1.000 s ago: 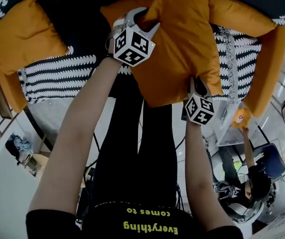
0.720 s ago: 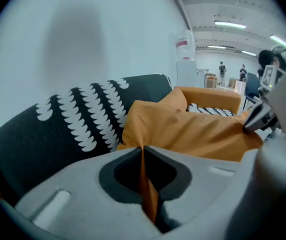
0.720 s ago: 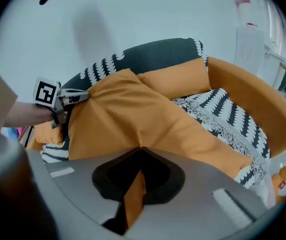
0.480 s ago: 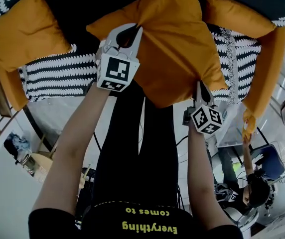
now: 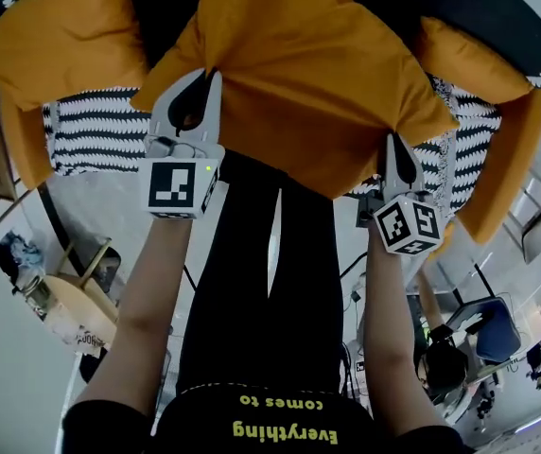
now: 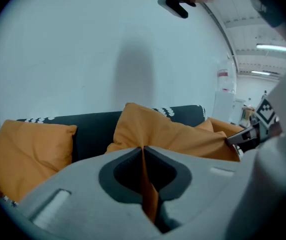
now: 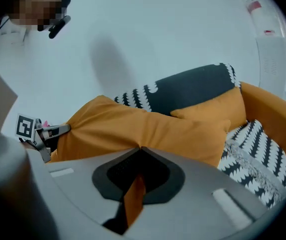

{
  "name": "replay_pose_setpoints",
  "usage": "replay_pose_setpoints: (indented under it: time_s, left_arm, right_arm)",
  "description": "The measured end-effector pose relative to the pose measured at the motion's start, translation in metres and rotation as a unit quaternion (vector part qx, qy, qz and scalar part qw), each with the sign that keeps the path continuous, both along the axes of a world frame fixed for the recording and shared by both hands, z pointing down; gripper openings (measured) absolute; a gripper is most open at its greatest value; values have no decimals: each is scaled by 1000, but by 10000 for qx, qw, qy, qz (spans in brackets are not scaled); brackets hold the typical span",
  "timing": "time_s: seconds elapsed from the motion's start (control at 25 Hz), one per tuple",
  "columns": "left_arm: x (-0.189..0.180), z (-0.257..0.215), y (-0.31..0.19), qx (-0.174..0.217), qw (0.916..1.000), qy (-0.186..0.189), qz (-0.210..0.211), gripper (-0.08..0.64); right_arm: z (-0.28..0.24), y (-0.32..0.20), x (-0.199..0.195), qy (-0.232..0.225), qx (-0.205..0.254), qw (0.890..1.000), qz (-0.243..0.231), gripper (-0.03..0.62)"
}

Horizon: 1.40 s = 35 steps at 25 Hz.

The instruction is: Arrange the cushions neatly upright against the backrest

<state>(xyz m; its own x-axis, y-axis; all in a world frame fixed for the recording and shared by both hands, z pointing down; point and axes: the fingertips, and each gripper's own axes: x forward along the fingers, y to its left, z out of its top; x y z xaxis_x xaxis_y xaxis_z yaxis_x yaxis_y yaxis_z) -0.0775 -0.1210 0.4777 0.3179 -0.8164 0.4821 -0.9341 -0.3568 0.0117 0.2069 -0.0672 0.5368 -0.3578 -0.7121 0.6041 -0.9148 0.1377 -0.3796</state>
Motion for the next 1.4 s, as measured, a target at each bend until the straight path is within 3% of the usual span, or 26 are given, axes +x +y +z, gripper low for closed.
replay_pose_setpoints:
  time_s: [0.2, 0.48, 0.56, 0.64, 0.76, 0.84, 0.96, 1.24, 1.4]
  left_arm:
    - [-36, -31, -12, 348, 9978, 162, -548, 5]
    - [-76, -60, -32, 908, 9896, 245, -1091, 8]
    - [-84, -50, -38, 997, 9881, 141, -1161, 18]
    - [-88, -11, -47, 677, 9912, -15, -1141, 45]
    - [-97, 75, -52, -498, 9925, 27, -1112, 77]
    - [-102, 112, -51, -880, 9916, -185, -931, 83]
    - [-103, 118, -61, -835, 9935, -225, -744, 86]
    - [-103, 108, -54, -1000, 9899, -68, -1005, 119]
    - [-103, 87, -51, -768, 9913, -47, -1068, 133]
  right_arm:
    - [-53, -68, -28, 46, 810, 9958, -422, 20]
    - [-111, -144, -71, 223, 1820, 9792, -873, 20]
    - [-112, -159, -79, 395, 2049, 9731, -973, 20]
    - [-88, -173, -81, 676, 2008, 9711, -1098, 20]
    - [-26, -181, -85, 1017, 1302, 9772, -1333, 25]
    - [-2, -180, -90, 1006, 1011, 9791, -1447, 37]
    - [-1, -188, -90, 1038, 1028, 9780, -1487, 49]
    - [-10, -183, -88, 1074, 1038, 9787, -1408, 68]
    - [-16, -179, -88, 1069, 1019, 9794, -1377, 91]
